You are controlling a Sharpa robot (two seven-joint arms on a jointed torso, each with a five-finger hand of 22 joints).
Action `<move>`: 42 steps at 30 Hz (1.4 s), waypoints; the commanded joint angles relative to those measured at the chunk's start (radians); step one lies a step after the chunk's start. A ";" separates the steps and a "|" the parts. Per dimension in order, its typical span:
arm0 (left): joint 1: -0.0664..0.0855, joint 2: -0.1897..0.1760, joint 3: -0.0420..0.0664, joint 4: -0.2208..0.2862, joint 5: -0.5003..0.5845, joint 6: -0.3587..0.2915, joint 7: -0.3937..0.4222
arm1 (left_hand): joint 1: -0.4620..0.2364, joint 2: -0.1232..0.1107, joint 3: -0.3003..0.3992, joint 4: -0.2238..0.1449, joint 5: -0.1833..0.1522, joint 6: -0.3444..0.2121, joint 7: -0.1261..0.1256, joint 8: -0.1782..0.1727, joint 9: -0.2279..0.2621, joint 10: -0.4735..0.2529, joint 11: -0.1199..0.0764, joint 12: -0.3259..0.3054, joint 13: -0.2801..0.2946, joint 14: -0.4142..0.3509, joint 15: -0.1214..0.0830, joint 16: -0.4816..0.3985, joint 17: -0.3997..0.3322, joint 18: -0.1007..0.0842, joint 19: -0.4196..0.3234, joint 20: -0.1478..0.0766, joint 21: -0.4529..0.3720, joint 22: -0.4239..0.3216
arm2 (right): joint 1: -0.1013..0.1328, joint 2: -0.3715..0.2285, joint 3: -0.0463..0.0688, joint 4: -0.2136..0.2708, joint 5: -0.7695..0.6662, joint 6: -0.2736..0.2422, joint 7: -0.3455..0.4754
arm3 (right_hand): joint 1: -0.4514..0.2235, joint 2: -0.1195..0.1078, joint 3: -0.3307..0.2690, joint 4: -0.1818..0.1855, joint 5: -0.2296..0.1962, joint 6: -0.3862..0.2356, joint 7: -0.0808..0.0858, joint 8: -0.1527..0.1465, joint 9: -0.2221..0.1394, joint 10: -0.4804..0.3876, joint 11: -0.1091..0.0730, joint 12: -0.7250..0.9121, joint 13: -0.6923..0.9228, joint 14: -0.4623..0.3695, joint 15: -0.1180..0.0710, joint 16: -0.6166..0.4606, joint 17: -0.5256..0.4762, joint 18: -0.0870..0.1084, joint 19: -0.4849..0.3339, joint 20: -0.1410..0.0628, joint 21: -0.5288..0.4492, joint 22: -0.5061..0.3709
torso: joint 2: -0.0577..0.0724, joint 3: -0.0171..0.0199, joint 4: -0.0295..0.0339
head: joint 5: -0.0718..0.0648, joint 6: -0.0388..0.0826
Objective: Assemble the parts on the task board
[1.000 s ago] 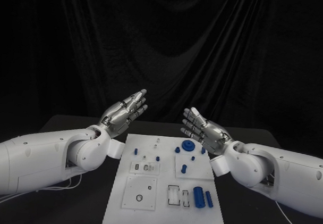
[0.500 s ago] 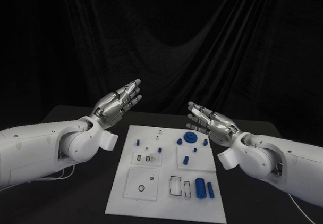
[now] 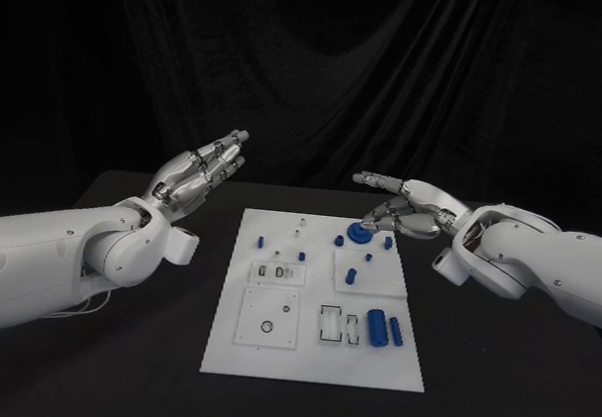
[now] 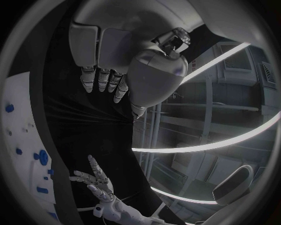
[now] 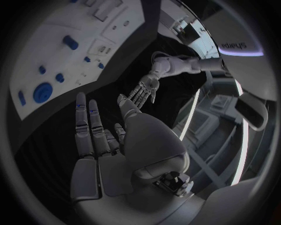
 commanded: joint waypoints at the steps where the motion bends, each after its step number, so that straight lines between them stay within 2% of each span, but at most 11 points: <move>1: 0.001 -0.002 0.001 0.005 -0.067 -0.049 0.157 | 0.024 0.003 -0.003 -0.002 0.029 0.006 0.003 0.004 0.000 0.007 0.003 0.004 0.001 -0.002 -0.006 -0.004 -0.002 0.018 -0.001 0.010 -0.004 -0.001 | 0.025 -0.003 0.001 0.004 -0.438 -0.061 -0.151 | -0.009 -0.022 0.021 -0.006 -0.022 0.014 -0.014 0.002 0.002 0.110 0.012 0.021 0.021 0.114 -0.034 0.015 0.027 0.009 0.093 -0.034 0.037 0.018 | 0.011 -0.0031 0.0117 | -0.014 -0.012; 4: 0.002 -0.014 0.001 0.016 -0.074 -0.060 0.159 | 0.030 0.004 -0.003 -0.002 0.041 0.006 0.002 0.003 0.000 0.007 0.002 0.004 0.001 -0.002 -0.005 -0.004 -0.002 0.018 -0.001 0.012 -0.004 -0.001 | 0.049 0.003 0.001 0.006 -0.537 -0.048 -0.206 | -0.008 -0.041 0.039 -0.018 -0.031 0.086 -0.010 0.011 0.009 0.294 0.028 0.050 0.060 0.223 -0.073 0.042 0.056 0.011 0.173 -0.070 0.088 0.050 | 0.024 -0.0049 0.0136 | -0.022 -0.020; 7: 0.005 -0.026 0.001 0.029 -0.077 -0.065 0.158 | 0.033 0.003 -0.003 -0.002 0.043 0.008 0.001 0.004 0.000 0.008 0.002 0.004 0.001 -0.002 -0.004 -0.004 -0.002 0.018 -0.001 0.014 -0.004 -0.001 | 0.069 0.012 0.001 0.005 -0.604 -0.042 -0.242 | -0.005 -0.059 0.048 -0.032 -0.031 0.134 0.000 0.017 0.014 0.488 0.023 0.088 0.104 0.338 -0.107 0.124 0.095 0.008 0.249 -0.096 0.172 0.103 | 0.045 -0.0100 0.0177 | -0.027 -0.021; 9: 0.007 -0.033 0.001 0.036 -0.079 -0.067 0.157 | 0.035 0.003 -0.003 -0.002 0.046 0.009 0.002 0.004 0.000 0.008 0.002 0.004 0.001 -0.002 -0.003 -0.004 -0.002 0.018 -0.001 0.015 -0.004 -0.001 | 0.087 0.022 0.001 0.002 -0.648 -0.033 -0.264 | -0.017 -0.069 0.059 -0.031 -0.035 0.291 0.015 0.046 0.035 0.586 0.002 0.101 0.123 0.467 -0.150 0.268 0.167 0.007 0.330 -0.132 0.294 0.184 | 0.052 -0.0106 0.0199 | -0.029 -0.036; 10: 0.008 -0.036 0.001 0.039 -0.079 -0.068 0.157 | 0.037 0.003 -0.003 -0.002 0.048 0.011 0.002 0.004 0.001 0.009 0.002 0.004 0.001 -0.002 -0.002 -0.004 -0.002 0.018 -0.001 0.017 -0.004 -0.001 | 0.097 0.028 0.001 0.001 -0.670 -0.025 -0.277 | -0.022 -0.072 0.070 -0.029 -0.033 0.322 0.015 0.045 0.038 0.611 -0.003 0.091 0.125 0.456 -0.154 0.317 0.197 0.007 0.331 -0.145 0.344 0.224 | 0.056 -0.0107 0.0217 | -0.030 -0.044; 15: 0.010 -0.048 0.001 0.053 -0.082 -0.076 0.158 | 0.044 0.004 -0.002 -0.002 0.058 0.012 0.003 0.004 0.001 0.009 0.004 0.004 0.001 -0.002 0.001 -0.004 -0.002 0.018 -0.001 0.024 -0.004 -0.001 | 0.136 0.049 0.001 -0.001 -0.747 0.009 -0.313 | -0.048 -0.096 0.132 -0.012 -0.039 0.510 0.024 0.049 0.070 0.698 -0.016 0.043 0.127 0.454 -0.180 0.553 0.316 -0.032 0.370 -0.163 0.724 0.650 | 0.076 -0.0126 0.0315 | -0.037 -0.060; 17: 0.011 -0.052 0.001 0.059 -0.086 -0.082 0.159 | 0.048 0.003 -0.002 -0.002 0.063 0.013 0.004 0.004 0.001 0.010 0.004 0.005 0.001 -0.002 0.003 -0.004 -0.002 0.018 -0.001 0.027 -0.004 -0.001 | 0.145 0.055 0.001 -0.001 -0.764 0.017 -0.318 | -0.055 -0.111 0.157 -0.006 -0.024 0.536 0.021 0.048 0.080 0.732 -0.025 0.049 0.127 0.473 -0.187 0.607 0.335 -0.047 0.395 -0.168 0.824 0.778 | 0.081 -0.0143 0.0328 | -0.041 -0.063; 22: 0.014 -0.066 0.001 0.079 -0.174 -0.119 0.166 | 0.072 -0.002 -0.002 -0.002 0.104 0.030 0.012 0.006 0.002 0.022 0.015 0.007 0.004 -0.002 0.016 -0.004 -0.002 0.019 -0.001 0.048 -0.003 -0.001 | 0.159 0.072 0.001 -0.001 -0.789 0.023 -0.322 | -0.092 -0.139 0.197 0.033 -0.008 0.572 0.019 0.045 0.097 0.793 -0.027 0.085 0.132 0.473 -0.188 0.663 0.367 -0.056 0.394 -0.171 0.890 0.866 | 0.096 -0.0181 0.0374 | -0.053 -0.062; 27: 0.016 -0.078 0.001 0.093 -0.226 -0.135 0.170 | 0.088 -0.003 -0.001 -0.002 0.114 0.035 0.014 0.006 0.002 0.025 0.019 0.007 0.004 -0.002 0.019 -0.004 -0.002 0.019 0.001 0.053 -0.002 0.000 | 0.163 0.083 0.001 0.006 -0.797 -0.005 -0.326 | -0.104 -0.165 0.233 0.054 0.025 0.592 0.030 0.044 0.106 0.789 -0.025 0.094 0.126 0.480 -0.187 0.700 0.396 -0.062 0.401 -0.170 0.926 0.920 | 0.108 -0.0202 0.0380 | -0.060 -0.075; 33: 0.018 -0.087 0.001 0.109 -0.241 -0.142 0.172 | 0.091 -0.002 0.000 -0.001 0.119 0.035 0.015 0.005 0.002 0.025 0.020 0.007 0.004 -0.002 0.018 -0.004 -0.002 0.019 0.001 0.053 -0.002 0.000 | 0.163 0.090 0.001 0.020 -0.844 -0.003 -0.351 | -0.123 -0.195 0.256 0.075 0.039 0.615 0.065 0.044 0.110 0.802 -0.018 0.104 0.122 0.499 -0.184 0.741 0.435 -0.069 0.418 -0.166 0.961 0.971 | 0.120 -0.0234 0.0411 | -0.065 -0.062; 42: 0.018 -0.091 0.001 0.119 -0.246 -0.141 0.172 | 0.092 -0.002 0.000 -0.001 0.122 0.032 0.016 0.005 0.002 0.022 0.021 0.006 0.003 -0.002 0.018 -0.004 -0.002 0.019 0.000 0.053 -0.003 -0.001 | 0.158 0.103 0.001 0.018 -0.872 0.037 -0.381 | -0.144 -0.225 0.258 0.088 0.023 0.579 0.065 0.032 0.098 0.776 -0.009 0.087 0.111 0.525 -0.182 0.785 0.480 -0.082 0.449 -0.165 1.006 1.041 | 0.123 -0.0235 0.0437 | -0.059 -0.062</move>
